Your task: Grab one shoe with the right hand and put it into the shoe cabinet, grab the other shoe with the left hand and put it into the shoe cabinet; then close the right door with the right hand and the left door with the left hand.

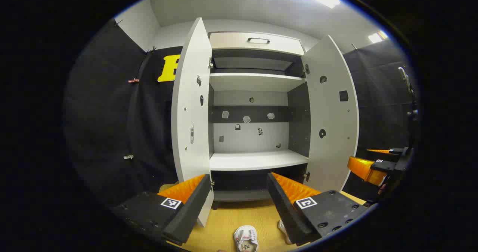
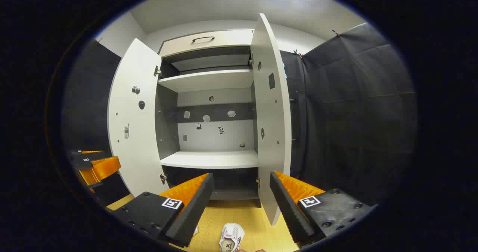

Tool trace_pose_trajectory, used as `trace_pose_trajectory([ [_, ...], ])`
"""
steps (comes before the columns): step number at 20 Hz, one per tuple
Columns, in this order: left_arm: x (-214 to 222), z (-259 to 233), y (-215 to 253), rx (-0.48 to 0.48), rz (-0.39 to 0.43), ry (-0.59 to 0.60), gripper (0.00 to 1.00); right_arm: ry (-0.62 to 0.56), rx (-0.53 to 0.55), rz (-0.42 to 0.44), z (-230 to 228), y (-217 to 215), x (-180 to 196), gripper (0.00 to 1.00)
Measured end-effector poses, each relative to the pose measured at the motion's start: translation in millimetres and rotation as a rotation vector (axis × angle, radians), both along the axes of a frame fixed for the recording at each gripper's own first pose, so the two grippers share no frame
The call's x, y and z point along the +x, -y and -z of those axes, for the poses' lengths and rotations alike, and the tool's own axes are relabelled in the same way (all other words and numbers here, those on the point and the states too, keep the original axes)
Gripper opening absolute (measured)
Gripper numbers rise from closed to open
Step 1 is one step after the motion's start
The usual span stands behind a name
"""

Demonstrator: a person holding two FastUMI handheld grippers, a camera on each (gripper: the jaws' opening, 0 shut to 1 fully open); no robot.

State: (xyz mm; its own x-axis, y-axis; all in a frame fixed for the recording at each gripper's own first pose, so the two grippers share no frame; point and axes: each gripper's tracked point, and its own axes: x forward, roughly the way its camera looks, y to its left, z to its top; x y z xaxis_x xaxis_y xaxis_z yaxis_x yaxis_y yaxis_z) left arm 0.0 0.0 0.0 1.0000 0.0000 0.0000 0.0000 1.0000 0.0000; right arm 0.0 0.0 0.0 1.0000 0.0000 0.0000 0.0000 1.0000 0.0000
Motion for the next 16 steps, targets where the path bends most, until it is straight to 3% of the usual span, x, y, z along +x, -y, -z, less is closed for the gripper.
trace_pose_trajectory([
  [16,-2,27,-25,-0.046,-0.026,-0.062,0.95,-0.046,-0.005,-0.046,15,-25,2,0.97],
])
